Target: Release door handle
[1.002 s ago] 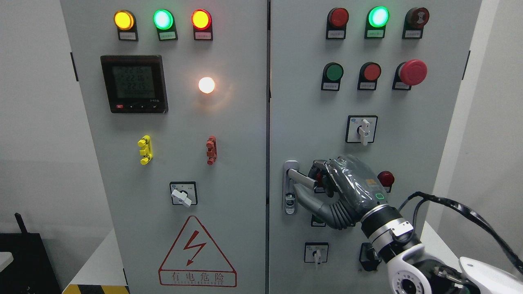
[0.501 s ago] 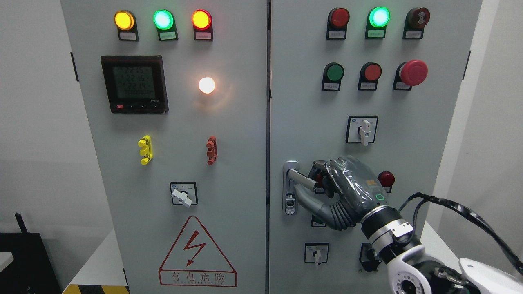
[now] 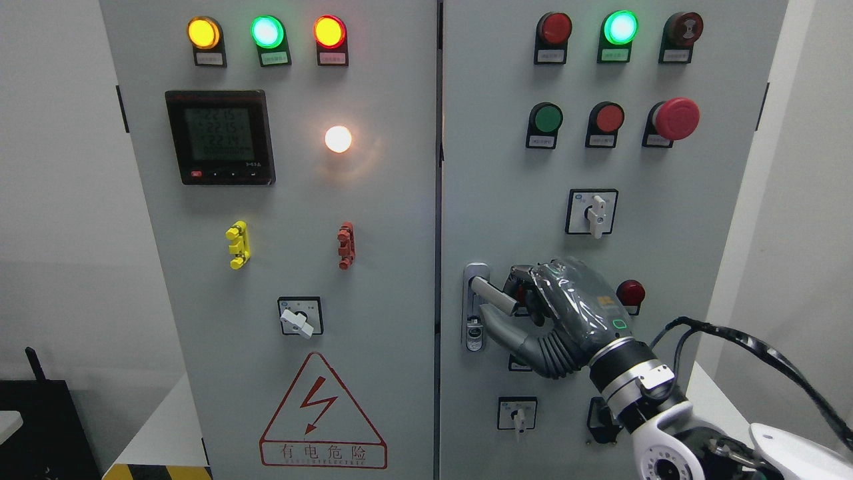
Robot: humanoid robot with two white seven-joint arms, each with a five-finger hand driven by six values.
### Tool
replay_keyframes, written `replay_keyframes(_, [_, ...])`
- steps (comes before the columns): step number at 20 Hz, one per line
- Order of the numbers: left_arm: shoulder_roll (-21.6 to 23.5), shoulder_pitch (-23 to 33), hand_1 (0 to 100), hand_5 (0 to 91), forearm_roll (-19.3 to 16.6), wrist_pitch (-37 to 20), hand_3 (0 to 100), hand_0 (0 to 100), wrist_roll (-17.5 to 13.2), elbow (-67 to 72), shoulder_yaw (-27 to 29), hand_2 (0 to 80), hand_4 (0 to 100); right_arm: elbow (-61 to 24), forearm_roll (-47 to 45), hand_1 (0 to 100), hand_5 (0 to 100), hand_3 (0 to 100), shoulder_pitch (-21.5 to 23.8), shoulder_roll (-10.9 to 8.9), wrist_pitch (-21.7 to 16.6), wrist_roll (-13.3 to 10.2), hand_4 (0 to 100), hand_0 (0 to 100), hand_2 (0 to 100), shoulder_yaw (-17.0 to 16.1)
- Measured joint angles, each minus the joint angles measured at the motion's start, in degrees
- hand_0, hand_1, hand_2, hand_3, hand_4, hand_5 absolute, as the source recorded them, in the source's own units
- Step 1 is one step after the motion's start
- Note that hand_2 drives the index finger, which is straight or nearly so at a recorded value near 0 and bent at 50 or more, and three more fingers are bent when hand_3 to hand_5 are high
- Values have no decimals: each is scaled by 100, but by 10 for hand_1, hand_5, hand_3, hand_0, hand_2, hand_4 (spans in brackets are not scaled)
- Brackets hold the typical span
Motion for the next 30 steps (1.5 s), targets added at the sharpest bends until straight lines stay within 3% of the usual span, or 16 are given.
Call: replay_keyframes(30, [0, 0, 389, 0, 0, 0, 0, 120, 0, 0, 0, 0, 0, -20, 27, 308, 1000, 1000, 98, -5, -8, 11, 1000, 447, 702, -111])
